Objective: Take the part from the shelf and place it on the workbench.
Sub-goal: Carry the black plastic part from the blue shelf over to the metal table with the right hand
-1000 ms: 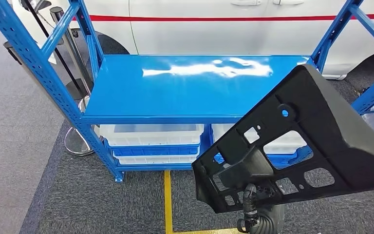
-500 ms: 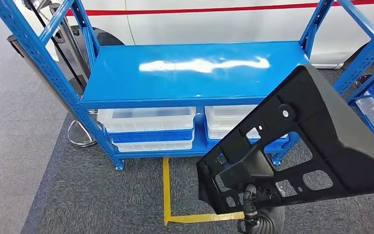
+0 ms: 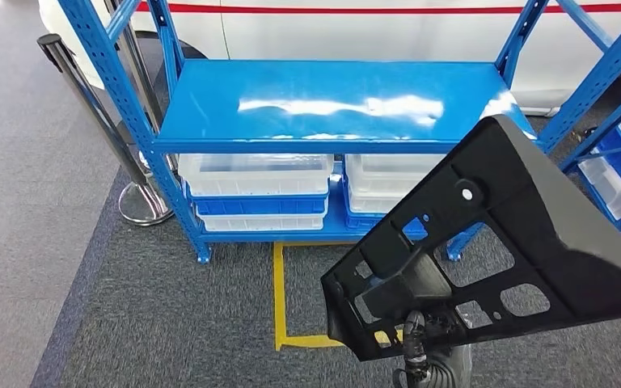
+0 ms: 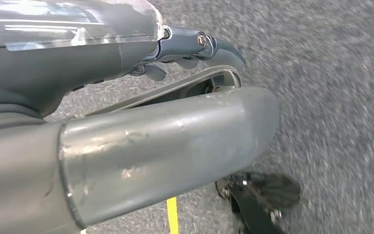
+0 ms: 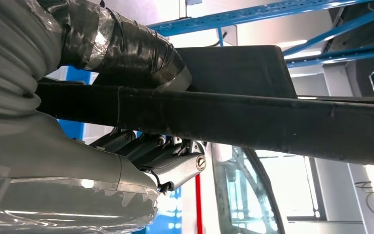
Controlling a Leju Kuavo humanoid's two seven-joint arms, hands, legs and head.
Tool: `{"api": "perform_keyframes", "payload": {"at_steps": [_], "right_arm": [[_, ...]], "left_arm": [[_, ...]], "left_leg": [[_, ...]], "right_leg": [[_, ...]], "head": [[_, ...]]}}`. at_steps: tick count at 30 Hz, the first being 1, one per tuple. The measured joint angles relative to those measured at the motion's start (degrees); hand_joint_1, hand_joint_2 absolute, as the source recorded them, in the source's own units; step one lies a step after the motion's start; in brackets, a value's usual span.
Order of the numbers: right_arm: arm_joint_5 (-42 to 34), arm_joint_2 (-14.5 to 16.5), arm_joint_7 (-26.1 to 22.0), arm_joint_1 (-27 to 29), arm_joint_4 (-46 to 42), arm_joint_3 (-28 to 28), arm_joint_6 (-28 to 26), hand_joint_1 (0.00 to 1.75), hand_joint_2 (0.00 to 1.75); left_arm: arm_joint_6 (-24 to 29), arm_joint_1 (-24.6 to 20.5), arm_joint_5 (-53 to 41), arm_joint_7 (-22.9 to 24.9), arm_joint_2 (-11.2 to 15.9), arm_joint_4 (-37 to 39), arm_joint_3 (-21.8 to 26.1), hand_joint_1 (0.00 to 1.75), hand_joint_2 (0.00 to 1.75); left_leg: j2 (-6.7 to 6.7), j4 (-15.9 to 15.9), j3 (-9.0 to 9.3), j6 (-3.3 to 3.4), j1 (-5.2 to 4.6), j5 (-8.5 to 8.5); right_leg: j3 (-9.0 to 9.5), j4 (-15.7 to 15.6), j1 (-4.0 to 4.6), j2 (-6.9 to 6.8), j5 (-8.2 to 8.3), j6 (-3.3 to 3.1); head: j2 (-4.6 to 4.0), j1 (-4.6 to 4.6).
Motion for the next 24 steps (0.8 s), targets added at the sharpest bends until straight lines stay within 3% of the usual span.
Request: {"api": "perform_keyframes", "payload": {"at_steps": [1, 2, 3, 4, 6, 7, 10, 12, 14, 15, 16, 17, 18, 20, 21, 22, 24], "right_arm": [[0.0, 0.0, 0.0, 0.1, 0.0, 0.0, 0.0, 1.75, 1.75], [0.0, 0.0, 0.0, 0.1, 0.0, 0.0, 0.0, 1.75, 1.75], [-0.2, 0.0, 0.1, 0.2, 0.0, 0.0, 0.1, 1.75, 1.75], [-0.6, 0.0, 0.2, 0.2, 0.0, 0.0, 0.3, 1.75, 1.75], [-1.8, 0.0, 0.4, 0.2, 0.0, 0.0, 1.0, 1.75, 1.75], [-2.3, 0.0, 0.3, 0.3, 0.0, 0.0, 1.4, 1.75, 1.75], [-3.0, 0.0, 0.2, 0.6, 0.0, -0.1, 1.9, 1.75, 1.75], [-3.2, 0.0, 0.2, 0.9, 0.0, -0.2, 1.9, 1.75, 1.75], [-3.5, 0.0, 0.2, 1.3, 0.0, -0.3, 2.0, 1.75, 1.75], [-3.7, 0.0, 0.1, 1.6, 0.1, -0.4, 2.0, 1.75, 1.75], [-3.8, 0.0, 0.1, 1.9, 0.1, -0.5, 2.0, 1.75, 1.75], [-3.9, 0.0, 0.1, 2.1, 0.2, -0.6, 2.0, 1.75, 1.75], [-4.0, 0.0, 0.1, 2.3, 0.2, -0.8, 2.0, 1.75, 1.75], [-4.0, 0.1, 0.1, 2.6, 0.2, -1.0, 2.0, 1.75, 1.75], [-4.1, 0.1, 0.0, 2.7, 0.3, -1.1, 2.0, 1.75, 1.75], [-4.1, 0.2, 0.0, 2.8, 0.3, -1.2, 2.0, 1.75, 1.75], [-4.1, 0.3, -0.1, 3.0, 0.3, -1.3, 2.0, 1.75, 1.75]], "left_arm": [[0.0, 0.0, 0.0, 0.0, 0.0, 0.0, 0.0, 0.00, 0.00], [0.0, 0.0, 0.0, 0.0, 0.0, 0.0, 0.0, 0.00, 0.00], [0.0, 0.0, 0.0, 0.0, 0.0, 0.0, 0.0, 0.00, 0.00], [0.0, 0.0, 0.0, 0.0, 0.0, 0.0, 0.0, 0.00, 0.00], [-0.1, 0.2, 0.1, -0.1, -0.1, 0.0, 0.0, 0.00, 0.00], [-0.1, 0.3, 0.1, -0.1, -0.1, 0.0, 0.0, 0.00, 0.00], [-0.1, 0.3, 0.2, -0.1, -0.1, 0.0, 0.0, 0.00, 0.00], [0.0, 0.3, 0.3, 0.0, -0.1, 0.0, 0.0, 0.00, 0.00], [-0.1, 0.4, 0.4, 0.1, -0.1, 0.0, 0.0, 0.00, 0.00], [-0.1, 0.4, 0.5, 0.2, -0.1, 0.0, 0.0, 0.00, 0.00], [-0.1, 0.4, 0.5, 0.2, -0.1, 0.0, 0.0, 0.00, 0.00], [-0.1, 0.5, 0.6, 0.2, -0.2, 0.0, 0.0, 0.00, 0.00], [-0.1, 0.4, 0.7, 0.2, -0.1, 0.0, 0.0, 0.00, 0.00], [-0.1, 0.5, 0.8, 0.2, 0.0, 0.0, 0.0, 0.00, 0.00], [-0.1, 0.5, 0.8, 0.2, 0.1, 0.0, 0.0, 0.00, 0.00], [-0.1, 0.6, 0.9, 0.2, 0.2, 0.0, 0.1, 0.00, 0.00], [-0.1, 0.5, 0.9, 0.2, 0.1, 0.0, 0.1, 0.00, 0.00]], "left_leg": [[0.03, 0.2, -0.95, -0.06, -0.03, 0.62], [0.06, 0.4, -1.83, -0.14, -0.05, 1.08], [0.16, 0.7, -2.72, -0.25, -0.07, 1.48], [0.32, 1.0, -3.43, -0.39, -0.13, 1.82], [0.76, 1.4, -4.10, -0.85, -0.28, 2.38], [1.11, 1.5, -4.12, -1.18, -0.31, 2.68], [1.83, 1.7, -4.25, -2.34, -0.18, 2.79], [0.81, 5.1, -5.55, -2.96, -0.10, -0.40], [-0.16, 12.4, -8.00, -3.27, 0.01, -5.24], [-0.27, 15.6, -8.91, -3.34, 0.02, -6.65], [-0.32, 17.2, -9.05, -3.34, 0.02, -6.96], [-0.39, 16.5, -8.06, -3.24, 0.03, -6.08], [-0.66, 13.5, -6.04, -3.04, 0.02, -4.40], [-2.73, 5.5, -1.27, -2.34, 0.03, -1.68], [-3.75, 2.6, 0.26, -2.09, 0.03, -1.13], [-4.46, 1.1, 1.03, -1.92, -0.01, -1.10], [-3.89, 0.2, 1.17, -1.77, 0.09, -1.02]], "right_leg": [[0.61, 1.4, -0.01, 0.00, 0.64, 0.06], [2.12, 0.7, -0.01, -0.01, 2.23, 0.00], [4.55, -1.7, 0.02, -0.14, 3.95, -0.17], [7.67, -5.6, 0.13, -0.83, 4.69, -0.43], [13.25, -13.8, 0.66, -2.51, 3.69, -1.25], [14.59, -16.2, 0.93, -3.04, 2.82, -1.73], [14.33, -17.6, 0.94, -1.98, 3.55, -3.25], [13.58, -18.0, 0.69, -1.14, 4.64, -4.15], [12.58, -17.9, 0.74, -0.21, 5.40, -4.54], [12.08, -17.7, 0.79, 0.34, 5.71, -4.56], [11.62, -17.5, 0.83, 0.95, 5.95, -4.52], [11.25, -17.2, 0.87, 1.58, 6.11, -4.46], [10.96, -16.9, 0.91, 2.21, 6.19, -4.41], [10.42, -16.3, 0.90, 3.36, 6.26, -4.20], [10.09, -16.0, 0.84, 3.91, 6.37, -3.95], [9.73, -15.9, 0.75, 4.45, 6.54, -3.62], [9.23, -15.8, 0.74, 5.57, 6.91, -2.86]], "head": [[0.00, 0.00], [0.00, 0.01], [0.00, 0.00], [0.00, 0.01], [0.00, -0.01], [0.00, -0.01], [0.00, 0.07], [0.00, 0.02], [0.00, -0.02], [0.00, -0.01], [0.00, -0.01], [0.00, -0.01], [0.00, -0.02], [0.00, -0.01], [0.00, -0.02], [0.00, -0.02], [0.00, -0.05]]}}
